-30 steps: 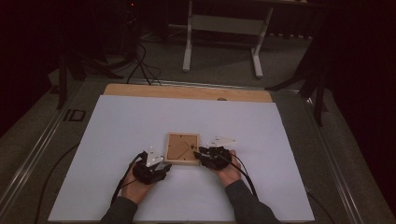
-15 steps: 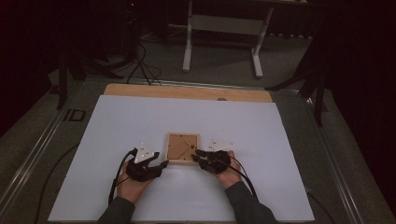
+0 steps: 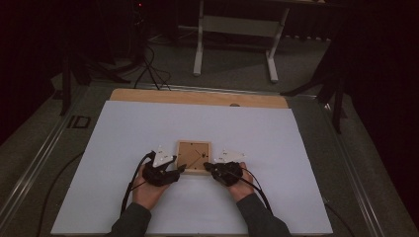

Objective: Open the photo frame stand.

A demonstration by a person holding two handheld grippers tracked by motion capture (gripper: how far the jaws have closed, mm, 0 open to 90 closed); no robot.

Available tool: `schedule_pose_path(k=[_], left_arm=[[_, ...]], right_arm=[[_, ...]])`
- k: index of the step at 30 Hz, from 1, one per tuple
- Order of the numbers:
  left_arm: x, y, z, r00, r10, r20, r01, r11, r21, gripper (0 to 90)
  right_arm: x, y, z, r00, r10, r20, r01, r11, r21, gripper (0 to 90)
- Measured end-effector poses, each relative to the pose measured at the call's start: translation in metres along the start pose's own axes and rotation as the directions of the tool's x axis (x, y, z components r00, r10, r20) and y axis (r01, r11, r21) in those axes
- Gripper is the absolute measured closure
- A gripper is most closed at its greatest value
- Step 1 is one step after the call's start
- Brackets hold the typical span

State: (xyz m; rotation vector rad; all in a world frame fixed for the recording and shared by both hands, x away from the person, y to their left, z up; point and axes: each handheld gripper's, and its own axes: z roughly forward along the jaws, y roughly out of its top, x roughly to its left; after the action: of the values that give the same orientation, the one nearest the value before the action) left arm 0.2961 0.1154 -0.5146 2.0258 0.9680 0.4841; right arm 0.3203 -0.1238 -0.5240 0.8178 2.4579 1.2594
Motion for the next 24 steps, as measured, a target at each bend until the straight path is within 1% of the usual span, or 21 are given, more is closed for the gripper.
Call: schedule_pose_path(k=[1, 2, 3, 5, 8, 9, 11, 12, 13, 14, 17, 18, 19, 20, 22, 23, 24], left_arm=[[-0.001, 0.001, 0.002, 1.0, 0.009, -0.001, -0.009, 0.9999, 0.006, 48.6], [-0.001, 0.001, 0.002, 1.0, 0.009, -0.001, -0.009, 0.9999, 0.006, 48.2], [-0.001, 0.004, 0.007, 0.9996, 0.028, -0.01, -0.028, 0.9993, 0.025, 48.2], [0.0, 0.006, 0.01, 0.9993, 0.034, -0.014, -0.033, 0.9988, 0.035, 46.7], [0.002, 0.008, 0.013, 0.9994, 0.032, -0.011, -0.032, 0.9987, 0.039, 46.3], [0.003, 0.01, 0.014, 0.9997, 0.024, -0.007, -0.024, 0.9988, 0.042, 46.3], [0.005, 0.012, 0.015, 0.9999, 0.01, 0.014, -0.01, 0.9989, 0.045, 46.6], [0.005, 0.013, 0.017, 0.9997, 0.018, 0.017, -0.019, 0.9985, 0.052, 46.6], [0.005, 0.013, 0.017, 0.9997, 0.018, 0.017, -0.019, 0.9985, 0.052, 46.6], [0.004, 0.014, 0.019, 0.9992, 0.031, 0.025, -0.033, 0.997, 0.07, 46.5], [0.003, 0.015, 0.021, 0.9988, 0.04, 0.027, -0.042, 0.9959, 0.08, 46.5], [0.002, 0.016, 0.024, 0.9985, 0.05, 0.023, -0.052, 0.9942, 0.094, 46.5], [0.002, 0.016, 0.024, 0.9985, 0.05, 0.023, -0.052, 0.9942, 0.094, 46.5], [0.004, 0.016, 0.027, 0.999, 0.033, 0.029, -0.036, 0.994, 0.103, 46.4], [0.005, 0.017, 0.027, 0.9992, 0.026, 0.031, -0.029, 0.9937, 0.108, 46.1], [0.005, 0.017, 0.027, 0.9992, 0.026, 0.031, -0.029, 0.9937, 0.108, 46.1], [0.005, 0.019, 0.028, 0.9988, 0.034, 0.034, -0.038, 0.9921, 0.12, 46.1]], right_arm=[[0.0, 0.0, 0.0, 1.0, 0.001, -0.001, -0.001, 1.0, -0.001, 89.9], [0.0, 0.0, 0.0, 1.0, 0.001, -0.001, -0.001, 1.0, -0.001, 89.9], [0.0, 0.0, 0.0, 1.0, 0.002, -0.002, -0.002, 1.0, -0.001, 89.9], [-0.001, -0.001, 0.0, 1.0, 0.004, -0.006, -0.004, 1.0, -0.005, 89.9], [-0.001, -0.001, 0.0, 0.9999, 0.006, -0.008, -0.006, 1.0, -0.006, 89.9], [-0.001, -0.001, 0.001, 0.9999, 0.006, -0.009, -0.006, 1.0, -0.007, 89.9], [-0.002, -0.001, 0.001, 0.9998, 0.01, -0.015, -0.01, 0.9999, -0.008, 89.8], [-0.002, -0.001, 0.001, 0.9998, 0.01, -0.015, -0.01, 0.9999, -0.009, 89.9], [-0.002, -0.001, 0.001, 0.9998, 0.01, -0.015, -0.01, 0.9999, -0.009, 89.9], [-0.002, -0.001, 0.002, 0.9998, 0.013, -0.015, -0.013, 0.9998, -0.012, 89.8], [-0.002, -0.001, 0.002, 0.9998, 0.016, -0.015, -0.016, 0.9998, -0.014, 89.9], [-0.002, -0.001, 0.002, 0.9997, 0.016, -0.016, -0.016, 0.9998, -0.013, 89.8], [-0.002, -0.001, 0.002, 0.9997, 0.016, -0.016, -0.016, 0.9998, -0.013, 89.8], [-0.002, -0.001, 0.002, 0.9997, 0.016, -0.017, -0.016, 0.9998, -0.013, 89.9], [-0.002, -0.001, 0.002, 0.9997, 0.015, -0.018, -0.016, 0.9998, -0.014, 89.8], [-0.002, -0.001, 0.002, 0.9997, 0.015, -0.018, -0.016, 0.9998, -0.014, 89.8], [-0.002, -0.002, 0.002, 0.9997, 0.016, -0.018, -0.016, 0.9998, -0.015, 89.8]])
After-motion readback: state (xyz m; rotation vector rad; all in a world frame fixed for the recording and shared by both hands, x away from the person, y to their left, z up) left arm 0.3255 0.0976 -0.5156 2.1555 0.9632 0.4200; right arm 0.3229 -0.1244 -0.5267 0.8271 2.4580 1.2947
